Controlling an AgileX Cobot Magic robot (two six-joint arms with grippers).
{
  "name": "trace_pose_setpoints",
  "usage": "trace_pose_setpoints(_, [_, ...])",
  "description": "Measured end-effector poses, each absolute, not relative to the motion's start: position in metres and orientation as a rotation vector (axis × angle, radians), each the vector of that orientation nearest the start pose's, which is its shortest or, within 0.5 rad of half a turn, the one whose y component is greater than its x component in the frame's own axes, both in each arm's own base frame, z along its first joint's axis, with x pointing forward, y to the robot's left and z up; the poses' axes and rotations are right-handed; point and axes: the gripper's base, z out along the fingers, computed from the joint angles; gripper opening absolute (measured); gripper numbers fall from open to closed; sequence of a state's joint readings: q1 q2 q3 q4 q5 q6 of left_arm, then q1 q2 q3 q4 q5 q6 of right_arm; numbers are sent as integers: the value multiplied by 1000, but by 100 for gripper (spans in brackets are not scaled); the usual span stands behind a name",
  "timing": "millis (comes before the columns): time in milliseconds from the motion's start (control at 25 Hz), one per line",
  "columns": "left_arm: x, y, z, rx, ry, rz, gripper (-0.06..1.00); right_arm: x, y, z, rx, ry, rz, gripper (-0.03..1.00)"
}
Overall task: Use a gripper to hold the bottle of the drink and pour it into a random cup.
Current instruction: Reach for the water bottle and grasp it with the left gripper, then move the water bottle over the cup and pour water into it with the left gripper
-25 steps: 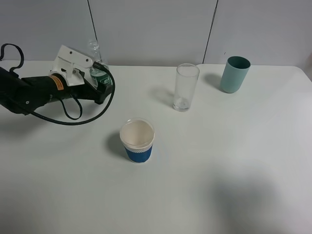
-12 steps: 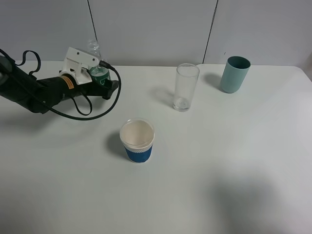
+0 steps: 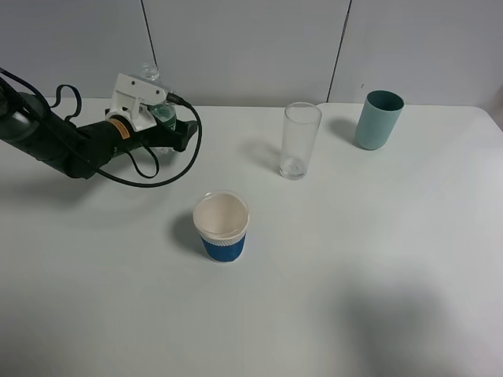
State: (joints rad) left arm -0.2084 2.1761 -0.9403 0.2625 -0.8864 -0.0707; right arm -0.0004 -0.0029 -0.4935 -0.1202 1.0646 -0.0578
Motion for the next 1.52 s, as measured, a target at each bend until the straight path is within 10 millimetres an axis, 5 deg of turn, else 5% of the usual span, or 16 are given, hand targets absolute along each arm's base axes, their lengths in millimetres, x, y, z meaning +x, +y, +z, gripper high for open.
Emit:
trace_pose_setpoints(240, [389,-101,90,371,1805,-298,50,-5,-10,276,-53,2050,-180,74])
trace_pose_setpoints(1000, [389,-102,93,283,1833,-382,50,-5,-10,276,-53,2050,-180,74])
trace_pose_setpoints(1520, [382,-91,156,325,1906,-203,50,-5,-10,276,-53,2050,-180,74])
